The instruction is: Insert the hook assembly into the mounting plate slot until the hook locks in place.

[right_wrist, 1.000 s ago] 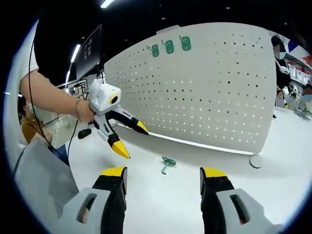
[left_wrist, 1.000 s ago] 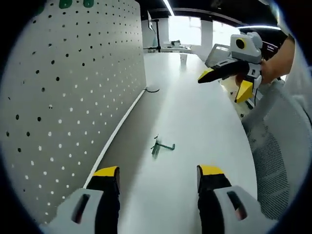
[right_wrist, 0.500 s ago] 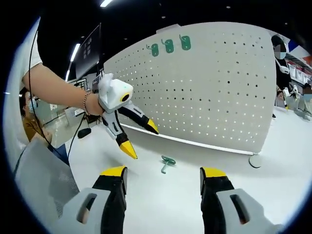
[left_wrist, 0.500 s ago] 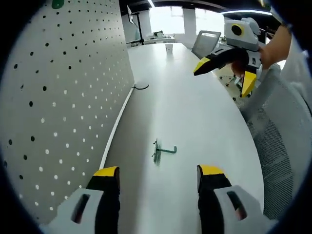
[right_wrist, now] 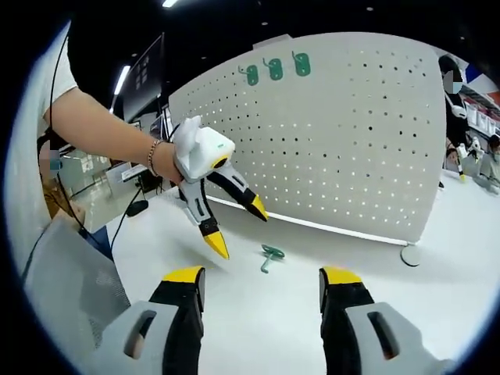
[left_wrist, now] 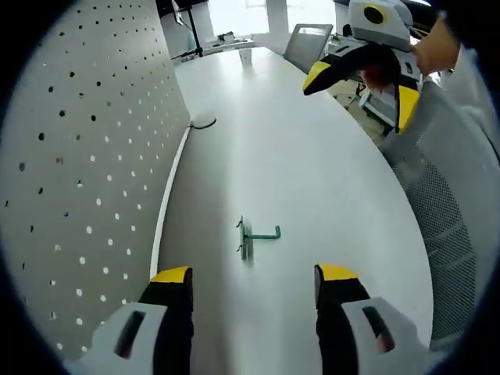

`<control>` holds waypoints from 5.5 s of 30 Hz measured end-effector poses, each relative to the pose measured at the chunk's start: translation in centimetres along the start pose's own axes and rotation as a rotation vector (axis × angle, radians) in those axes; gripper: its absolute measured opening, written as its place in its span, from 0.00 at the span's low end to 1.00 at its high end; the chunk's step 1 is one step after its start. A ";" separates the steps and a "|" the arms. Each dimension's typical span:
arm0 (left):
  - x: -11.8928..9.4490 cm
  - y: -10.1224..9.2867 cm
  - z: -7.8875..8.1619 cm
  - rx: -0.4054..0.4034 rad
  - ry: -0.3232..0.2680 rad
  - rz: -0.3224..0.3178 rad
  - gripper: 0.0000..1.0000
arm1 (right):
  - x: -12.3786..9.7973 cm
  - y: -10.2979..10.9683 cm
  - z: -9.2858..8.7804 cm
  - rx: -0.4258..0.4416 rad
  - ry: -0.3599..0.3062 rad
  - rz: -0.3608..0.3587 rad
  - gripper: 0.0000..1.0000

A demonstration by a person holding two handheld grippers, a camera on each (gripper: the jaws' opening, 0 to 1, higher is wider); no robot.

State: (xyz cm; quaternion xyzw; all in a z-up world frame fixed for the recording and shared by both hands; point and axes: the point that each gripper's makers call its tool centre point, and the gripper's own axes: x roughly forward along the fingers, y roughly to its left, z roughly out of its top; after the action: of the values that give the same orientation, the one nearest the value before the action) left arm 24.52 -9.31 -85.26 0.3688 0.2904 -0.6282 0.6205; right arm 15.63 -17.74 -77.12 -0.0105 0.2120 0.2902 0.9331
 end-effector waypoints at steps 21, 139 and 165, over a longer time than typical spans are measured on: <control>2.8 0.1 0.3 0.055 0.074 -0.074 0.59 | -0.5 -0.1 -0.3 0.041 0.000 -0.003 0.54; -1.7 2.8 3.6 -0.199 -0.265 0.236 0.01 | -2.2 -0.4 1.0 0.130 -0.108 -0.013 0.52; -6.4 1.5 6.2 -0.260 -0.474 0.315 0.01 | -2.9 0.2 1.5 0.128 -0.140 0.004 0.52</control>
State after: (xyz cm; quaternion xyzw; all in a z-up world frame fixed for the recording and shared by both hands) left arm 25.14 -10.83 -76.36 0.1701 0.1547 -0.5506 0.8025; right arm 13.96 -18.92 -74.54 0.0701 0.1641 0.2781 0.9438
